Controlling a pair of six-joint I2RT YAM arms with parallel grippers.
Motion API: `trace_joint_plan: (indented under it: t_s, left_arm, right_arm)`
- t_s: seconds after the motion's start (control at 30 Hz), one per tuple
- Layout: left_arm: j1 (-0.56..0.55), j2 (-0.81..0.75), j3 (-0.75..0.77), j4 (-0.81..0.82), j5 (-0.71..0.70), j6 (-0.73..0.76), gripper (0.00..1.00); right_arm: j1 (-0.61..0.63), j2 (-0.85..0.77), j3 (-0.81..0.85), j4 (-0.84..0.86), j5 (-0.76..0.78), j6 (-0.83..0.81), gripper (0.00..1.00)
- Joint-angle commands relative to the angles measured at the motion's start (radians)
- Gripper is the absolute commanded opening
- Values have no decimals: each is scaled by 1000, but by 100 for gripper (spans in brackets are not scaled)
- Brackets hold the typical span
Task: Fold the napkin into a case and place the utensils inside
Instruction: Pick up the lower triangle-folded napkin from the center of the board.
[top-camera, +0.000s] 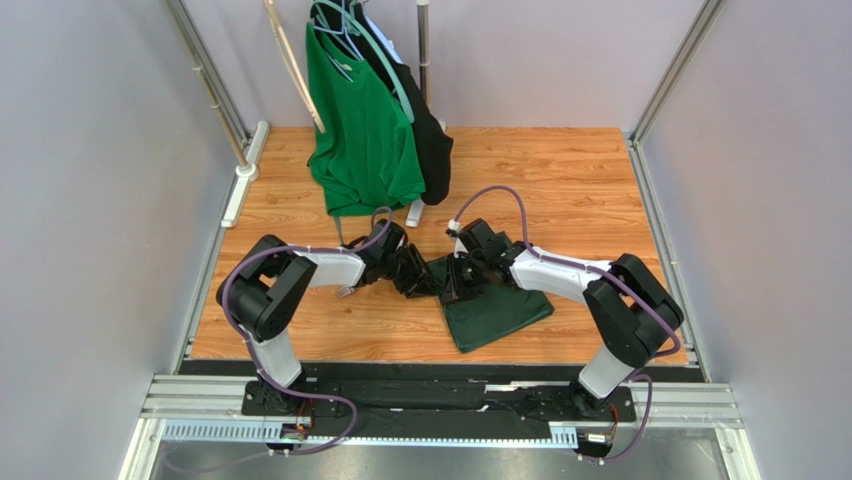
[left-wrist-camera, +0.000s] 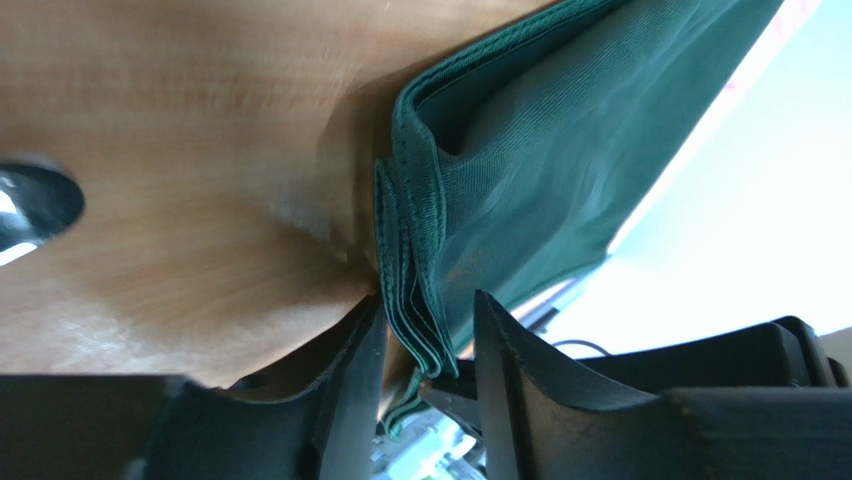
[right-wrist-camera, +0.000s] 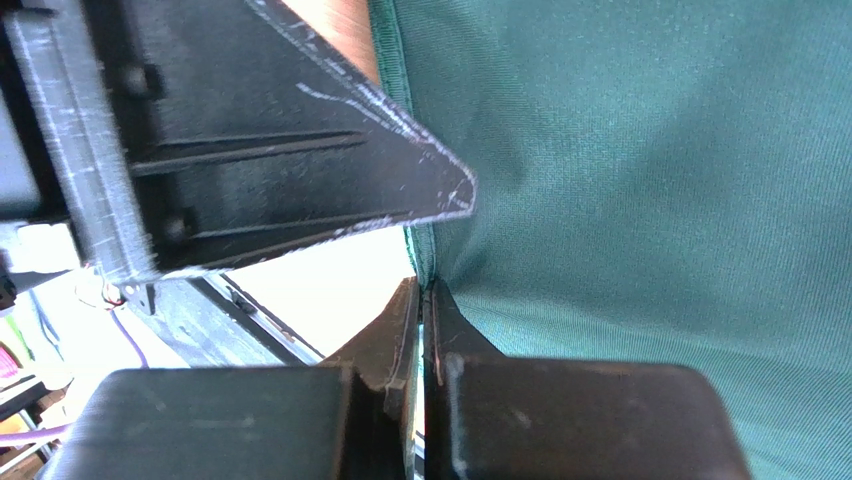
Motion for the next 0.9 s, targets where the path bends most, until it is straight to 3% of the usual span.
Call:
trace_joint_plan:
  t_s: [0.0, 0.07, 0.43, 0.5, 0.53, 0.67, 0.7, 0.73, 0.87]
  left_arm:
    - [2, -8, 40, -51, -64, 74, 42]
    - [0, -5, 42, -42, -64, 85, 35]
    - [0, 27, 55, -17, -55, 108, 29]
    - [0, 24, 61, -11, -55, 118, 18]
    - [-2, 23, 65, -26, -63, 124, 6]
    - [-6, -11, 66, -43, -89, 149, 0]
    - [-11, -17, 65, -48, -96, 154, 0]
    - [-11, -20, 66, -60, -101, 155, 0]
    - [-20, -28, 72, -74, -107, 158, 0]
  right_arm:
    - [-3, -10, -10, 66, -29, 8, 0]
    - [-3, -5, -11, 74, -40, 7, 0]
    - [-3, 12, 1, 65, -52, -1, 0]
    - [-3, 16, 0, 63, -52, -2, 0]
    - [-3, 24, 0, 65, -49, -2, 0]
    - [-3, 30, 7, 59, -54, -7, 1]
    - [-5, 30, 13, 57, -57, -5, 5]
    - [-8, 32, 16, 50, -67, -1, 17]
    - [-20, -22, -2, 45, -52, -2, 41]
